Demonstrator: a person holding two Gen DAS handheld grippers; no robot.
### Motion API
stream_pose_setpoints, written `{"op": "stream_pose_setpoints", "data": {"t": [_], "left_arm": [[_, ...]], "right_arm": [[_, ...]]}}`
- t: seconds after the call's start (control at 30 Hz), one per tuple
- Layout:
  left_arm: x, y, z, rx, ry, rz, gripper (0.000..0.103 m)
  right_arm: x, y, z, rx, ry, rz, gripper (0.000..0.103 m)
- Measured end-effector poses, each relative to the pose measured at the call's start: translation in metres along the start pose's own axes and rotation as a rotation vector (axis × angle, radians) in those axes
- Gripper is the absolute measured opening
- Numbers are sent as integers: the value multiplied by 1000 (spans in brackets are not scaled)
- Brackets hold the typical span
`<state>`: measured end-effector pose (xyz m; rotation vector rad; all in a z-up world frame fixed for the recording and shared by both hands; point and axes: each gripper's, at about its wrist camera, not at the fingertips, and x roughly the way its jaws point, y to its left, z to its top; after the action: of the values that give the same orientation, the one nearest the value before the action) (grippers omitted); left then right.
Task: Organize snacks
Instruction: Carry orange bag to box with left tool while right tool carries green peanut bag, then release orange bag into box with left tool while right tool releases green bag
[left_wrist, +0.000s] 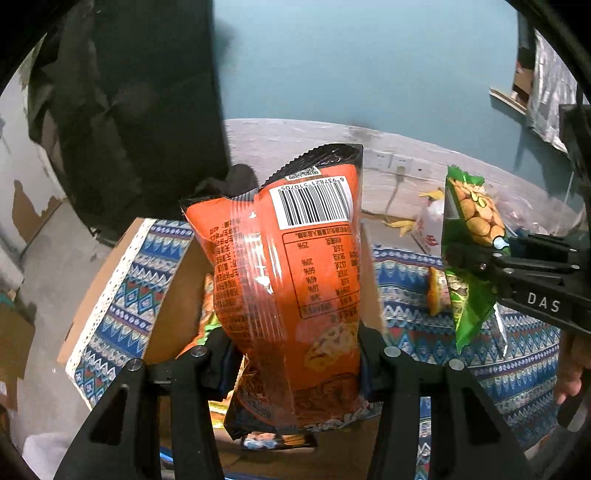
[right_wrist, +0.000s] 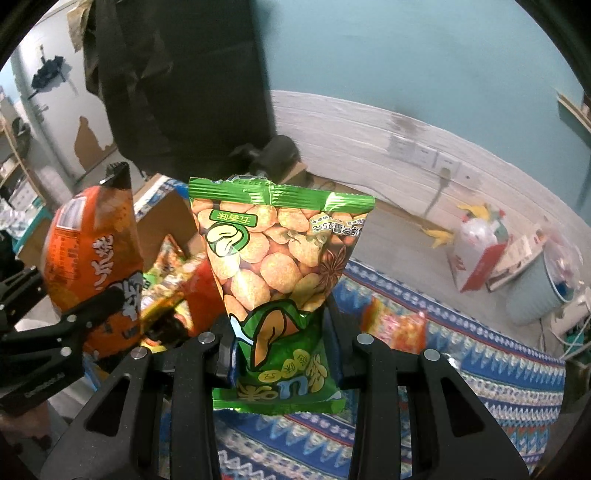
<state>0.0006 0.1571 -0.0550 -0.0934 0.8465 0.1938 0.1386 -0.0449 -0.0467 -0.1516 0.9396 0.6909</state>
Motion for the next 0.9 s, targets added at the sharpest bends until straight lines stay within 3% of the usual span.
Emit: {"op": "stream_pose_setpoints", "data": {"t": [0.37, 0.77, 0.9], "left_arm": [[19, 36, -9, -55, 60, 56, 51], [24, 47, -14, -77, 102, 84, 51], [23, 47, -15, -68, 114, 96, 60]], "right_arm": [[27, 45, 17, -31, 20, 66, 34], [50, 79, 22, -62, 60, 119, 34], [54, 83, 22, -55, 70, 126, 34]]}}
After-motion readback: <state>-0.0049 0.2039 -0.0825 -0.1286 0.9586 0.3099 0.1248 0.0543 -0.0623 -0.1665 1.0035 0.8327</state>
